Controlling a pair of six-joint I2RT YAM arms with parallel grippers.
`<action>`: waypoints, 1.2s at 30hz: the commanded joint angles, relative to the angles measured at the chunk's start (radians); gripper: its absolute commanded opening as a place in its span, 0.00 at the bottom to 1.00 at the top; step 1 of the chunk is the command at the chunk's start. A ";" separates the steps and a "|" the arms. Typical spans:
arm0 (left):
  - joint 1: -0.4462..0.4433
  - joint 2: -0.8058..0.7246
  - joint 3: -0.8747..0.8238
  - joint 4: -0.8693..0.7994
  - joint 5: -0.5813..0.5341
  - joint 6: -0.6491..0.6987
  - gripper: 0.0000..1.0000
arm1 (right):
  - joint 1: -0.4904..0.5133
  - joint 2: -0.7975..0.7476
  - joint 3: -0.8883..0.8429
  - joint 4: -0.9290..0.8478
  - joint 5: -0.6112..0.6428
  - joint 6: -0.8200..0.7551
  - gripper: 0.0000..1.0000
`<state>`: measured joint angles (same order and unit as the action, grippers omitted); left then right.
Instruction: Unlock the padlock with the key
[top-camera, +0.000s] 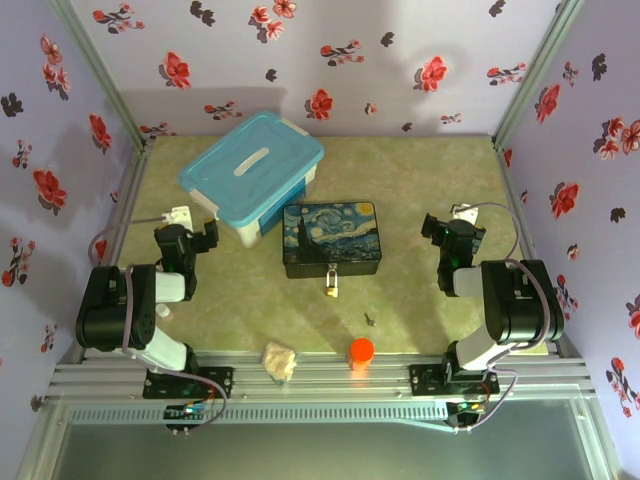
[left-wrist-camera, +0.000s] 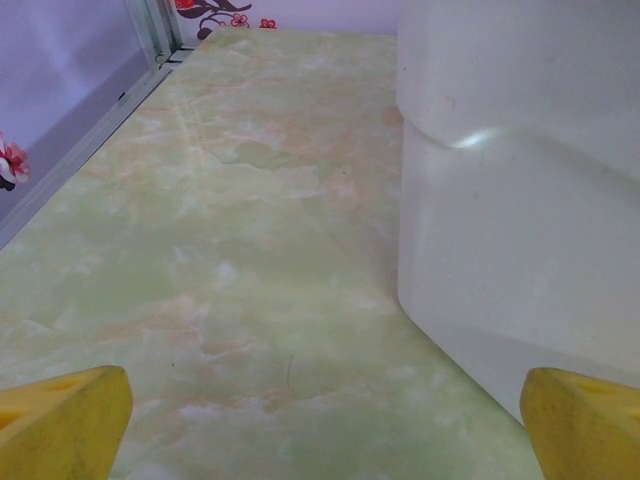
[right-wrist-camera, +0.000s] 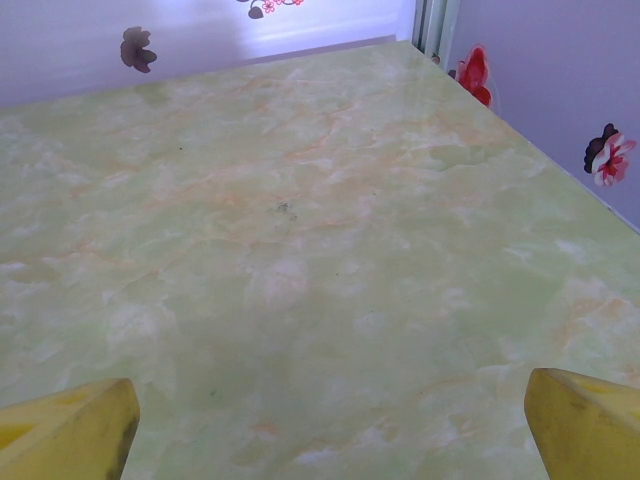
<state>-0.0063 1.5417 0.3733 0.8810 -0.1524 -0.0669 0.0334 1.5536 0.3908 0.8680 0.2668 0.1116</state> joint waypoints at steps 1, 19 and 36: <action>0.004 0.004 0.019 0.012 0.008 0.029 1.00 | 0.007 0.008 -0.010 0.034 0.025 -0.011 0.99; -0.005 -0.366 -0.066 -0.110 -0.122 -0.041 1.00 | 0.010 -0.315 0.085 -0.416 -0.045 0.033 0.99; -0.157 -0.879 0.032 -0.850 0.299 -0.589 1.00 | 0.093 -0.778 0.072 -1.092 -0.578 0.439 0.86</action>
<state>-0.0929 0.6792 0.3470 0.2245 0.0509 -0.6212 0.0757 0.8001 0.4698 -0.0475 -0.1959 0.5095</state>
